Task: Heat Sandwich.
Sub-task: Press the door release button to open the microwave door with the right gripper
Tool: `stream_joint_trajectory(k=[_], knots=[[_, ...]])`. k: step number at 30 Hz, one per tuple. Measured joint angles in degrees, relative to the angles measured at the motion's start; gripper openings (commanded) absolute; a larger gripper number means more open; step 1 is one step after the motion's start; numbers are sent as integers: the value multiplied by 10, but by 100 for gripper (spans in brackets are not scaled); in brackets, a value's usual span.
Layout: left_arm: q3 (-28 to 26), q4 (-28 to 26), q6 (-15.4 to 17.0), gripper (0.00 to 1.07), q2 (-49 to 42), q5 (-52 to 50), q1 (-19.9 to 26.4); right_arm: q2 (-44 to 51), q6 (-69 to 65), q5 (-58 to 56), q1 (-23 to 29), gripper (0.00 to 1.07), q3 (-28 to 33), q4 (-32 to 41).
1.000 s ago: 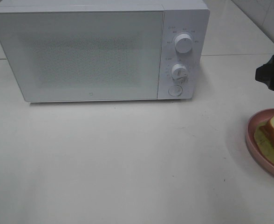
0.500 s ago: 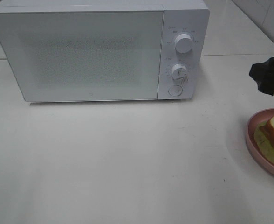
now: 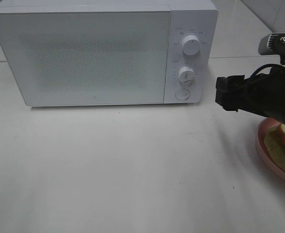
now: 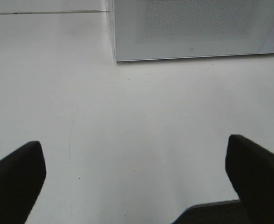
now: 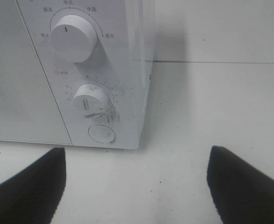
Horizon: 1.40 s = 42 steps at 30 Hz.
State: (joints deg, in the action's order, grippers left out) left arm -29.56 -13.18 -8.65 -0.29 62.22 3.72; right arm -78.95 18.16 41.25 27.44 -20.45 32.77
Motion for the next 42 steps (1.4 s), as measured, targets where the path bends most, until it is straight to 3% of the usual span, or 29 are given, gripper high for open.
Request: stream_joint_trajectory(k=[7,15,20,27,36,41,42], knots=[[0,0,0,98,0,0,0,-68,32,119,92,75,-1,101],[0,0,0,98,0,0,0,-156,33,206,172,75,-2,133],[0,0,0,98,0,0,0,-191,29,225,206,75,-2,161],[0,0,0,98,0,0,0,-201,17,231,214,75,-3,172],[0,0,0,98,0,0,0,-201,-169,244,214,73,-3,174],[0,0,0,98,0,0,0,-201,-343,248,214,68,-3,174],[0,0,0,98,0,0,0,-201,-426,248,214,65,-3,174]])
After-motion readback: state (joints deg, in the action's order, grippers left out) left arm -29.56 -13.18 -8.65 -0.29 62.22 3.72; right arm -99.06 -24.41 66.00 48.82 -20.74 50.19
